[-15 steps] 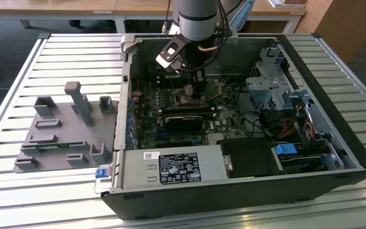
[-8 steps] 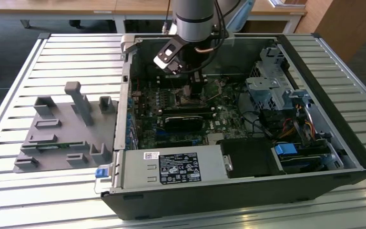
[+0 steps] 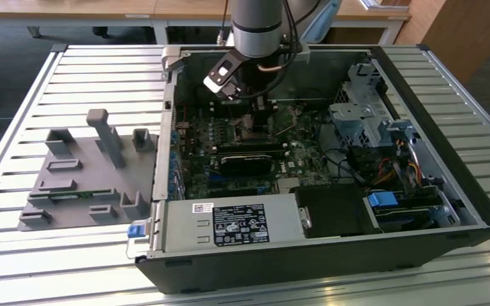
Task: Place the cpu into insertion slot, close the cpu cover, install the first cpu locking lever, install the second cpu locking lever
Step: 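Place the cpu into insertion slot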
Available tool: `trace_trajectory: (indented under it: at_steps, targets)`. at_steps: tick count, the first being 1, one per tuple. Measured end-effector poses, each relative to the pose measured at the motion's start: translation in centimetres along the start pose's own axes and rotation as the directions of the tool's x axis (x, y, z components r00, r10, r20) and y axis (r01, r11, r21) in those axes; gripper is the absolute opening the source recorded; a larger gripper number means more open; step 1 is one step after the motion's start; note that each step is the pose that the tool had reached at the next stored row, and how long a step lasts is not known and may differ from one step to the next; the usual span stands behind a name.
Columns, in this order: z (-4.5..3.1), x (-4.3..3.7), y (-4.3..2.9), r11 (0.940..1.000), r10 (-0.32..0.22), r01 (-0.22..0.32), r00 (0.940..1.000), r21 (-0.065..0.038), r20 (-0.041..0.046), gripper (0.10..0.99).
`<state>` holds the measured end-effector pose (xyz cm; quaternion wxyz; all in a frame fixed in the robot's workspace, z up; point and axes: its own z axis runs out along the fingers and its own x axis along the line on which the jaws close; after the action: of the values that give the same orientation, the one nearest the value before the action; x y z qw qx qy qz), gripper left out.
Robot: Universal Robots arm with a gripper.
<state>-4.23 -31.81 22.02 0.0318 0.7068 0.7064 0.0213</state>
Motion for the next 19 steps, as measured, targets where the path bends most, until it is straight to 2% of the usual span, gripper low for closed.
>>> trace_trajectory:
  at_steps: [6, 19]
  targets:
    - [0.80, 0.18, -0.06, 1.0000, 0.000, 0.000, 1.0000, 0.000, 0.0000, 0.541]
    - [1.78, 0.19, -0.14, 1.0000, 0.000, 0.000, 1.0000, 0.000, 0.0002, 0.541]
